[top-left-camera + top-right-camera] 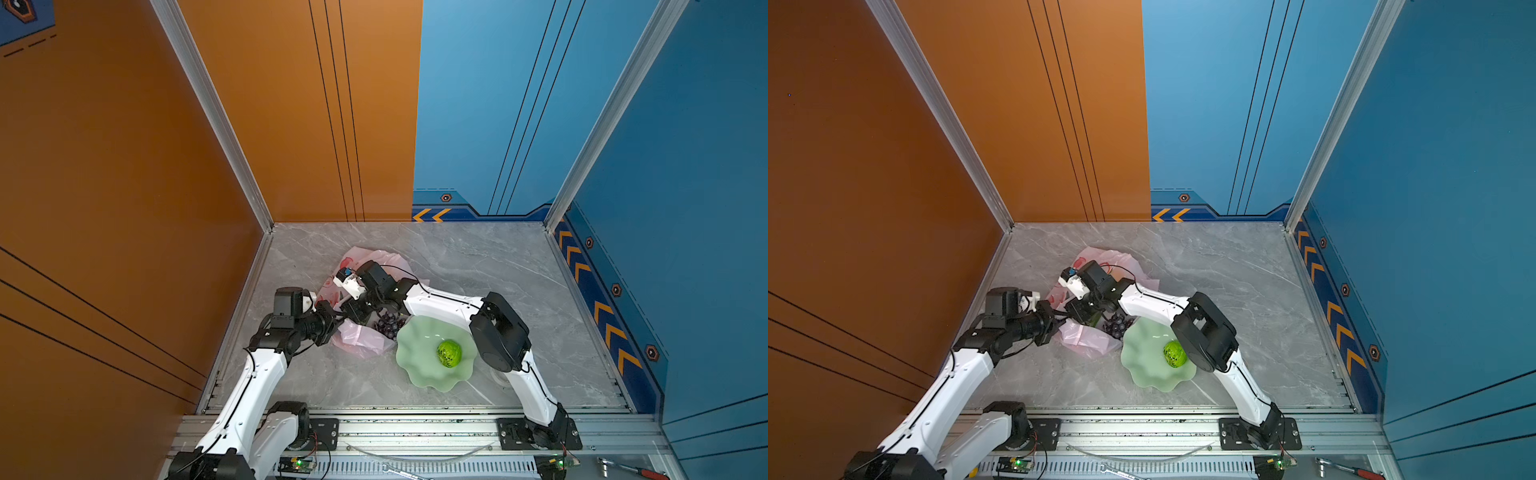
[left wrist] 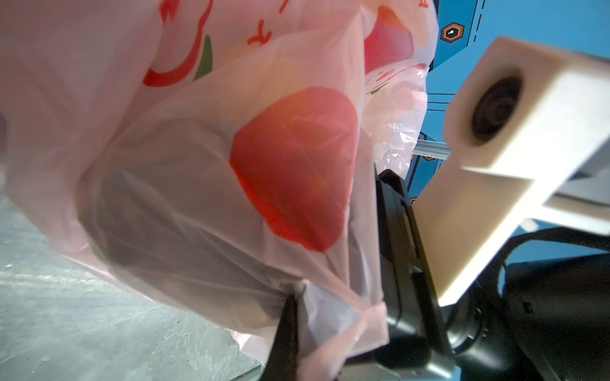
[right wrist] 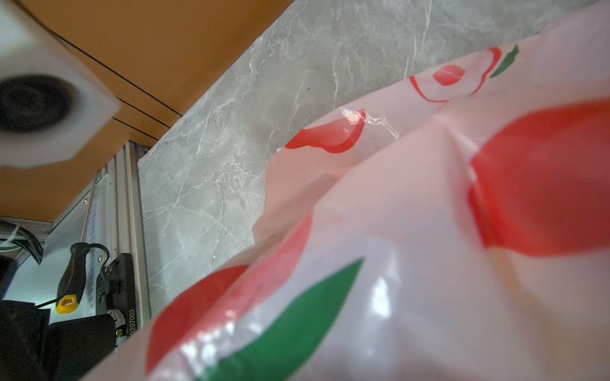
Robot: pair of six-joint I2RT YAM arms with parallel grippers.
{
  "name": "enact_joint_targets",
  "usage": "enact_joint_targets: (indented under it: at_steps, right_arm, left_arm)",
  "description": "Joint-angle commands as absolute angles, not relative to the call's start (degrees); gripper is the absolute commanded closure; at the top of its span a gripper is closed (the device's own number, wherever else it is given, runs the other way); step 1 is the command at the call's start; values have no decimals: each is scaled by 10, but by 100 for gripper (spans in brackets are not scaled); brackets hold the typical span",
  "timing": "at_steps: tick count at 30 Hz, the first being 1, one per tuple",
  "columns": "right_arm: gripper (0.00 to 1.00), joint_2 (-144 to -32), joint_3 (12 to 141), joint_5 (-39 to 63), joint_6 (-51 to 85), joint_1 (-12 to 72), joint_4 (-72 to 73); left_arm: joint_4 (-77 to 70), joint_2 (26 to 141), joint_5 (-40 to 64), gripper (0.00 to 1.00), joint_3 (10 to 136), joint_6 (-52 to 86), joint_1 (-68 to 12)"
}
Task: Place the fruits into the plastic bag
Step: Place the fruit in the plastic bag.
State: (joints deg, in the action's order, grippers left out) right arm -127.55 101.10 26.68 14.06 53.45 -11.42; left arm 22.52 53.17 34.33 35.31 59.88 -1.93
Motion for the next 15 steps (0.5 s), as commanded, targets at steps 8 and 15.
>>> enact_joint_targets:
  at_steps: [8,15]
  right_arm:
    - [37,-1297,1026,284,194,535,-73]
    - [0,-1285,1026,272,195,533,-72]
  left_arm:
    - [236,525,350,100,367,593,-18]
    - [237,525,349,100,365,592,-14]
